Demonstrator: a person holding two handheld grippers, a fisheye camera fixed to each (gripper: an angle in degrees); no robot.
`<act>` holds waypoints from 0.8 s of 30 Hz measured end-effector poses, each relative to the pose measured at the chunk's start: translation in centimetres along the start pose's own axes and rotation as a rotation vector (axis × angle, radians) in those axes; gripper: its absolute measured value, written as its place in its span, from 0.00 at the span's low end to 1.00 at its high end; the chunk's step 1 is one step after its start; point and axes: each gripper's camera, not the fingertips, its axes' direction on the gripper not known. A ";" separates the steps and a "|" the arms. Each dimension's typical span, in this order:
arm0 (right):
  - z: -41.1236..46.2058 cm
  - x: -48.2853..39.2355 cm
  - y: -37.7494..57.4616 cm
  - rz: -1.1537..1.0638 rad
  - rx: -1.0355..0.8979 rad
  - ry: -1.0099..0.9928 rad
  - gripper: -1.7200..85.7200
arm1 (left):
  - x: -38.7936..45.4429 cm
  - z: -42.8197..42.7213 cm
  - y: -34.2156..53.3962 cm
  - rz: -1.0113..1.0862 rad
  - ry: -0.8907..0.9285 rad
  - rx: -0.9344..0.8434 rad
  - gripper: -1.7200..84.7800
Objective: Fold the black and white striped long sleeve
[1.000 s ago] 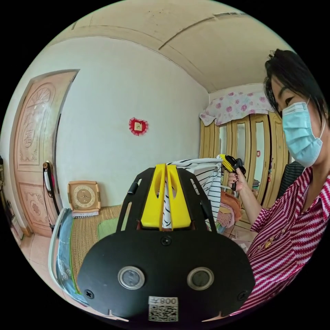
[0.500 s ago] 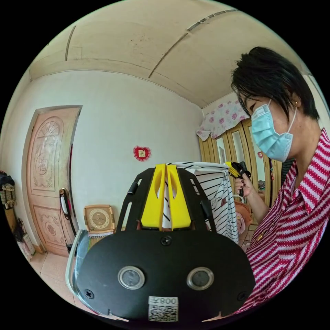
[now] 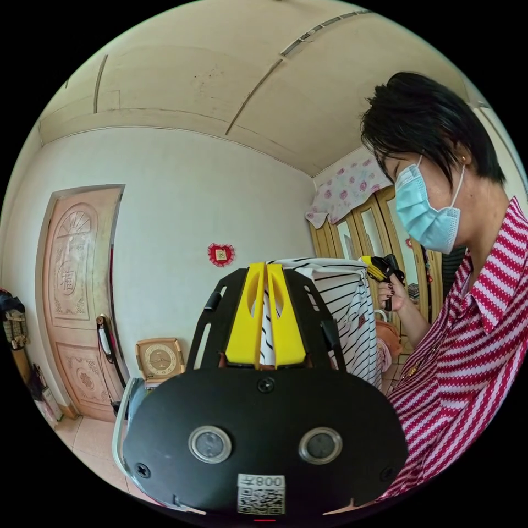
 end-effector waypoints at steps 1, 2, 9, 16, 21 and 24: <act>0.0 0.0 0.2 0.001 0.002 0.010 0.03 | 0.2 0.0 0.0 0.001 0.001 -0.001 0.02; 0.0 0.1 0.4 0.001 0.004 0.014 0.03 | 0.4 -0.1 -0.1 0.002 0.004 0.000 0.02; 0.5 0.2 1.0 -0.033 -0.002 0.029 0.03 | 1.5 0.2 -0.7 0.002 0.018 0.020 0.02; 1.2 3.3 1.9 -0.012 0.007 0.016 0.03 | 1.7 2.6 -0.9 -0.031 0.034 0.010 0.02; 1.1 5.4 2.3 0.009 0.002 0.027 0.03 | 1.8 5.9 -1.1 -0.042 0.043 -0.017 0.02; 0.7 6.5 2.5 0.020 0.004 0.040 0.03 | 1.8 8.3 -1.3 -0.054 0.057 -0.032 0.02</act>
